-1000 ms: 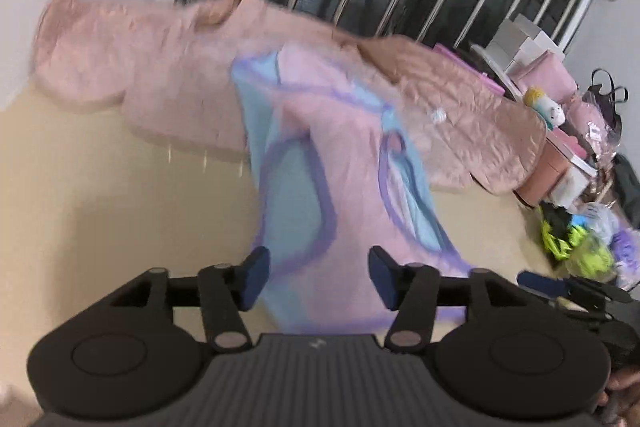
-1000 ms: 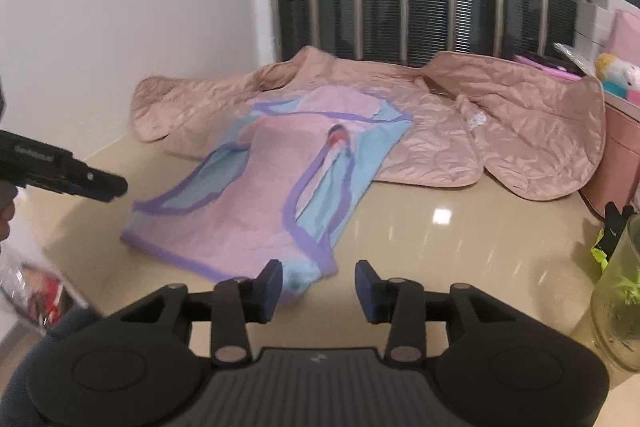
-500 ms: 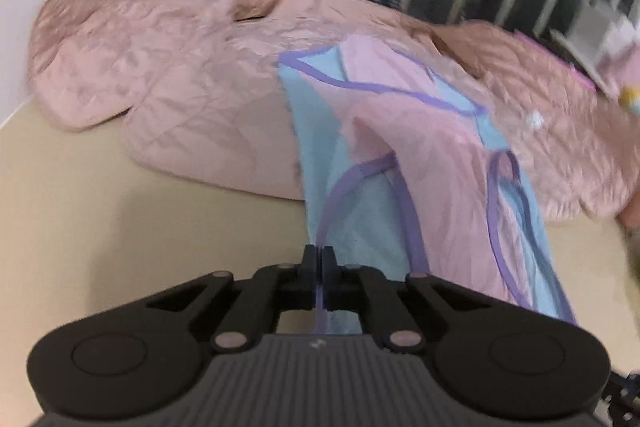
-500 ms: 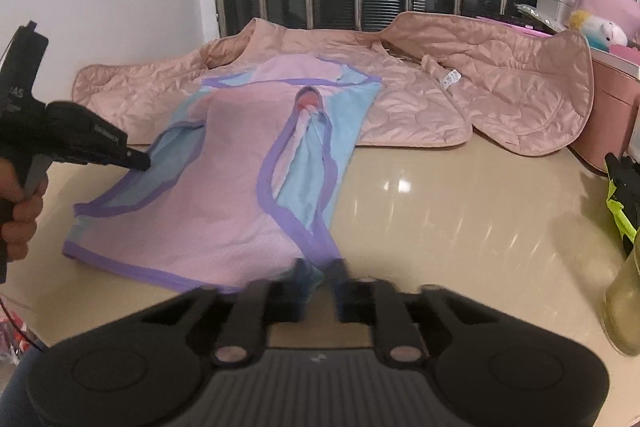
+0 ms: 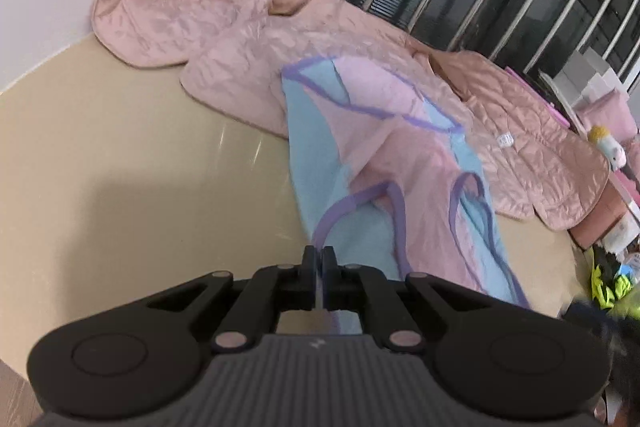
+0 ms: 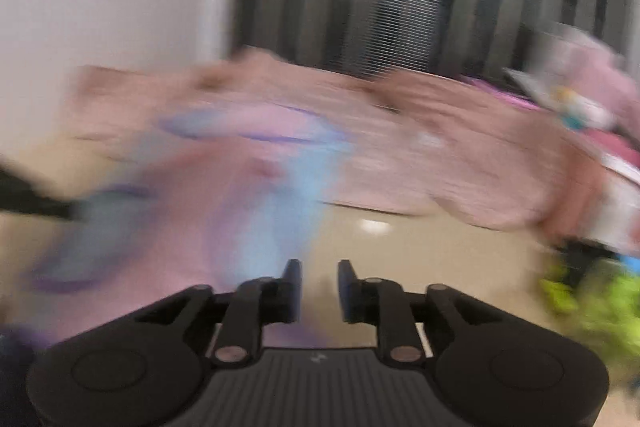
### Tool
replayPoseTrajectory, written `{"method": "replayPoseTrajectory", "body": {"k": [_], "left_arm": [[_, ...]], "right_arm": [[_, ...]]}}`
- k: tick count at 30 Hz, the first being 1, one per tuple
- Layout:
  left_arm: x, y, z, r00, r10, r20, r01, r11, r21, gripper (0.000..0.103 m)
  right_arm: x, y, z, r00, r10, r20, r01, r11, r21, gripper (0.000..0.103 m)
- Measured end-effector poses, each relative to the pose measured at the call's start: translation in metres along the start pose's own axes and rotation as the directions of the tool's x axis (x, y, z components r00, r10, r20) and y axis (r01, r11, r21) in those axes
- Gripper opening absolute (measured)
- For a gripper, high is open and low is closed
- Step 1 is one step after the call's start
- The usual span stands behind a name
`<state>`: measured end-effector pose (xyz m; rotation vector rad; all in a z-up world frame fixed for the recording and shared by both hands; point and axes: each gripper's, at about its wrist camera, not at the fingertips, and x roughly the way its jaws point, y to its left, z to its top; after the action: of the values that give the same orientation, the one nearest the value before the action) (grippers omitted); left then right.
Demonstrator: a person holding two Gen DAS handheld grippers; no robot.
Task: Fold clothes
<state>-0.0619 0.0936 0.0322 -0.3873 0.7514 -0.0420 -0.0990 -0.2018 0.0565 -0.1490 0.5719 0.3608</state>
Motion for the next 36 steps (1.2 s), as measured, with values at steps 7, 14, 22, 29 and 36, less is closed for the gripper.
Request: {"method": "replayPoseTrajectory", "body": {"k": [7,14,22,29,36], "left_arm": [[0.005,0.005,0.011,1.0,0.004,0.013,-0.004,1.0,-0.02,0.002],[0.005,0.009,0.014,1.0,0.0,0.001,-0.001,1.0,0.021,0.014],[0.04,-0.022,0.063,0.998,-0.047,0.04,0.039,0.983,0.179,0.044],[0.109,-0.046,0.096,0.997,0.07,-0.032,-0.058,0.957,0.285,0.06],[0.143,-0.028,0.112,0.984,0.177,-0.021,-0.168,0.96,0.223,0.003]], "right_arm": [[0.014,0.076,-0.02,0.966,0.247,-0.069,-0.254,0.96,-0.116,0.013],[0.013,0.082,-0.034,0.973,0.185,-0.14,-0.217,0.937,-0.272,0.0],[-0.03,-0.023,-0.041,0.966,-0.189,-0.179,0.155,0.97,-0.189,0.005],[-0.038,-0.035,-0.037,0.981,-0.146,-0.126,0.153,0.987,0.049,0.011],[-0.025,-0.024,-0.049,0.978,-0.145,-0.152,0.158,0.984,0.077,0.012]]}}
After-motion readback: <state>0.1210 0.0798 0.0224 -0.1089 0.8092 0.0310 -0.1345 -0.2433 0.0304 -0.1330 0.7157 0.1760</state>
